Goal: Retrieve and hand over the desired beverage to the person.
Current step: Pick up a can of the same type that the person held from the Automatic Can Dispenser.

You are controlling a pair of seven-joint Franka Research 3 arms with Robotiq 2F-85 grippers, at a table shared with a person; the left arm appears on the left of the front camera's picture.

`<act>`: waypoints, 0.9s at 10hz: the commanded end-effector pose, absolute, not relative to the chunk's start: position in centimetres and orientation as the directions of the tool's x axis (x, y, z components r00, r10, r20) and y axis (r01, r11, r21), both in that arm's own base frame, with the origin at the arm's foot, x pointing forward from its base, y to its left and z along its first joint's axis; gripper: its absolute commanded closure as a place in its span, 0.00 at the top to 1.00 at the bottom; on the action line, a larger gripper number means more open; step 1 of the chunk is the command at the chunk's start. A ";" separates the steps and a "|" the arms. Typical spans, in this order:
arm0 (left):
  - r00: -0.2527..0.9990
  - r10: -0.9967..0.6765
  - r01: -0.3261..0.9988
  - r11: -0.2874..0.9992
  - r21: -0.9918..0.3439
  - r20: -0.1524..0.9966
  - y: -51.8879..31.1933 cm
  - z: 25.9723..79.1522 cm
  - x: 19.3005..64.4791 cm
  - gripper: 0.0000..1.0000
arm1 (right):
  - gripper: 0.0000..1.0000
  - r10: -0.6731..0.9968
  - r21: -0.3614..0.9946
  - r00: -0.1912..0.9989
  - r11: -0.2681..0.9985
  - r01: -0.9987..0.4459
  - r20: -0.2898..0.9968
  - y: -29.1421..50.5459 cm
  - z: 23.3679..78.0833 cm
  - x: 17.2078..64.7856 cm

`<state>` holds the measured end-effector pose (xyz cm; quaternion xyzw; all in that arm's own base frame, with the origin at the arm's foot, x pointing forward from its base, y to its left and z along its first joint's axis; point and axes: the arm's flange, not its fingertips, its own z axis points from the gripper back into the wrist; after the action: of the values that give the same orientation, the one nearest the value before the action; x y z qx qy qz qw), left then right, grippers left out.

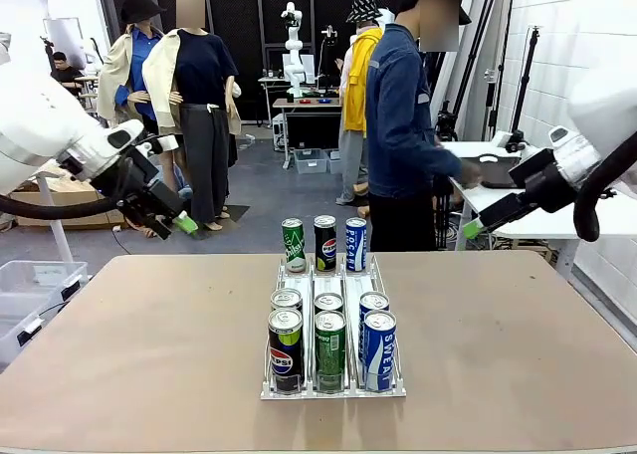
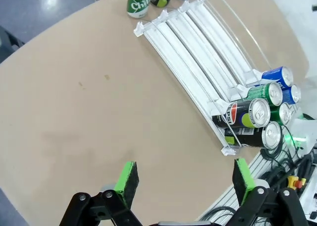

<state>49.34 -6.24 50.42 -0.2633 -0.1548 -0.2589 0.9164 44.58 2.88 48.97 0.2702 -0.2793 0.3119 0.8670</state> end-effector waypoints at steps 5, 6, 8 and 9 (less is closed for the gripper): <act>0.761 -0.218 0.615 0.538 -0.576 0.611 3.8 52.6 47.2 1.00 | 1.00 0.262 0.471 0.688 0.565 -0.678 0.676 -1.5 48.0 45.6; 0.760 -0.185 0.615 0.515 -0.598 0.623 5.5 52.8 46.9 1.00 | 1.00 0.238 0.497 0.687 0.536 -0.683 0.687 -2.2 48.1 45.4; 0.768 -0.145 0.601 0.499 -0.625 0.623 8.6 52.0 46.9 1.00 | 1.00 0.190 0.538 0.672 0.463 -0.704 0.716 -4.1 48.0 44.6; 0.770 -0.117 0.596 0.480 -0.643 0.627 10.0 51.4 47.0 1.00 | 1.00 0.153 0.561 0.667 0.424 -0.711 0.729 -4.9 47.7 44.2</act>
<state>46.00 9.25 51.94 -0.4438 -0.2521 -0.2160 0.8324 43.79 -4.30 48.39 0.4334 -0.2917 0.2697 0.8089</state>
